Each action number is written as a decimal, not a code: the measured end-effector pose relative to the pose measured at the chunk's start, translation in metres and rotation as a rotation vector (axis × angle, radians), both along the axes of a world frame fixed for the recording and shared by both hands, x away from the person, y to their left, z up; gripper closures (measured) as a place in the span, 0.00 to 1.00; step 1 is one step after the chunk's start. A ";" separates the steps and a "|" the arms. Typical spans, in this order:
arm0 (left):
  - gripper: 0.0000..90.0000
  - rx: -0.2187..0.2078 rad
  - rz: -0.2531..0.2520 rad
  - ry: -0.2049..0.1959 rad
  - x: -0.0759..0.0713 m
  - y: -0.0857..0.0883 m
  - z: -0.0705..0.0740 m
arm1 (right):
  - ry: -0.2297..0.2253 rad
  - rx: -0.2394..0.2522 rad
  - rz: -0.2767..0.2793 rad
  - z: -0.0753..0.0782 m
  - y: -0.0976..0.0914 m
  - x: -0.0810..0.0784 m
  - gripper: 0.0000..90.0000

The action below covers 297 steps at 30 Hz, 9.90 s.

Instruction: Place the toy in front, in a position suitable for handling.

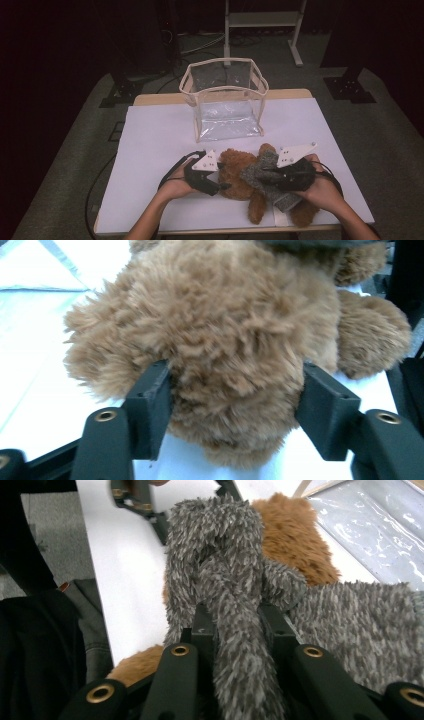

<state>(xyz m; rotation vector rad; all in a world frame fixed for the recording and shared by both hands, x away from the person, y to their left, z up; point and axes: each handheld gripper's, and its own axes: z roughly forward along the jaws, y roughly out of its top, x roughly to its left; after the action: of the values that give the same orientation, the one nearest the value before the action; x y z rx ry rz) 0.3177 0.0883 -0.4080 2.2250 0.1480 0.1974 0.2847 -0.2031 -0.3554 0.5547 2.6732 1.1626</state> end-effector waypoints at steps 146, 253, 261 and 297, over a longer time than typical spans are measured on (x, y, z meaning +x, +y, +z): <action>0.53 -0.107 0.159 0.057 0.021 -0.014 -0.003 | -0.070 0.103 0.165 -0.002 0.025 0.047 0.82; 0.33 0.006 -0.072 0.036 -0.002 -0.043 0.030 | 0.122 0.011 0.039 0.005 -0.057 0.064 0.83; 0.19 -0.041 -0.029 0.068 0.005 -0.029 0.036 | 0.117 0.023 0.103 -0.006 -0.045 0.037 0.84; 0.27 -0.042 -0.066 0.150 -0.003 -0.018 0.021 | 0.149 0.066 0.120 -0.006 -0.050 0.039 0.85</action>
<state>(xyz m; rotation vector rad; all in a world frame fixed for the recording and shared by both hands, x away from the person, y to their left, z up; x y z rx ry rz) 0.3147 0.0702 -0.3874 2.1983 0.1584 -0.0085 0.3239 -0.2530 -0.3617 0.5161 2.8376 1.2943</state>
